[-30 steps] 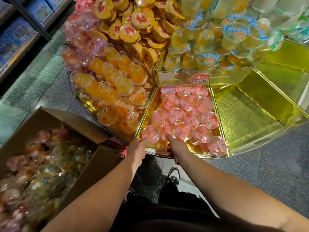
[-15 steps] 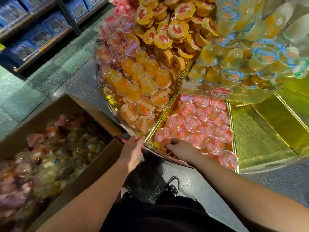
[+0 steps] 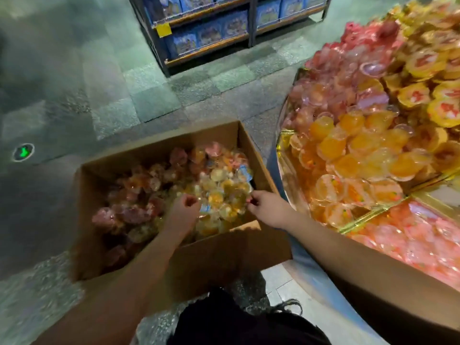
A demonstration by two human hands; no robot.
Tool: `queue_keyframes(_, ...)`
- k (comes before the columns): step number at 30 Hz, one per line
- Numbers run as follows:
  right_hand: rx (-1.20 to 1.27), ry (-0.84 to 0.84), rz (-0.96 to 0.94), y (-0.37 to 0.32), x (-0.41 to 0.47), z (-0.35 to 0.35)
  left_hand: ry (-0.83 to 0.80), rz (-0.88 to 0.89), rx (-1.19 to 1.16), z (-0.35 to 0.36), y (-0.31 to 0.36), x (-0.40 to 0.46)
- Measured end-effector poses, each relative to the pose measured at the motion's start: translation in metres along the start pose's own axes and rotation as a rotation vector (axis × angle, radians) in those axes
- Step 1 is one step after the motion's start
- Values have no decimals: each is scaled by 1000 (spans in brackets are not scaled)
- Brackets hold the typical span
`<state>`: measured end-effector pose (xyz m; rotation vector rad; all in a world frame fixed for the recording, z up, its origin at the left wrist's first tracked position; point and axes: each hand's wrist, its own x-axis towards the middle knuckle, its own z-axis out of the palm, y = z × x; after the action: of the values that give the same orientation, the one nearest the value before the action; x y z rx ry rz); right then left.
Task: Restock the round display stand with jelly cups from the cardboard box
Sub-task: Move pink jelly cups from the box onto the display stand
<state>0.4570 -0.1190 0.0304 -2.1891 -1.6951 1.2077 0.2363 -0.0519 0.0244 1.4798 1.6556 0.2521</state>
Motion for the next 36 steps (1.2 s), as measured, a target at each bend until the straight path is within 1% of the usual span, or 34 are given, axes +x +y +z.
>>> queue_keyframes(4,-77,-36,42,-22,59,9,5,-11,66,-31,-19,33)
queue_keyframes(10,-124,0,225,-25,137,24,-71,82,160,-39,-17,105)
queue_keyframes(15,-125,85,346,-14,187,30,-175,208,336,-13,-2,169)
queue_keyframes(18,-146,147,387,-6,214,28,-240,351,466,13,11,198)
queue_keyframes(22,-186,215,437,6,244,31,-279,515,580,54,17,221)
queue_keyframes(24,-204,217,444,11,255,37,-265,595,660,73,17,229)
queue_keyframes(27,-215,269,471,18,267,43,-148,703,811,91,20,241)
queue_keyframes(30,-238,327,487,22,276,49,-57,766,951,100,21,252)
queue_keyframes(36,-312,347,452,22,282,52,-3,862,1025,104,14,264)
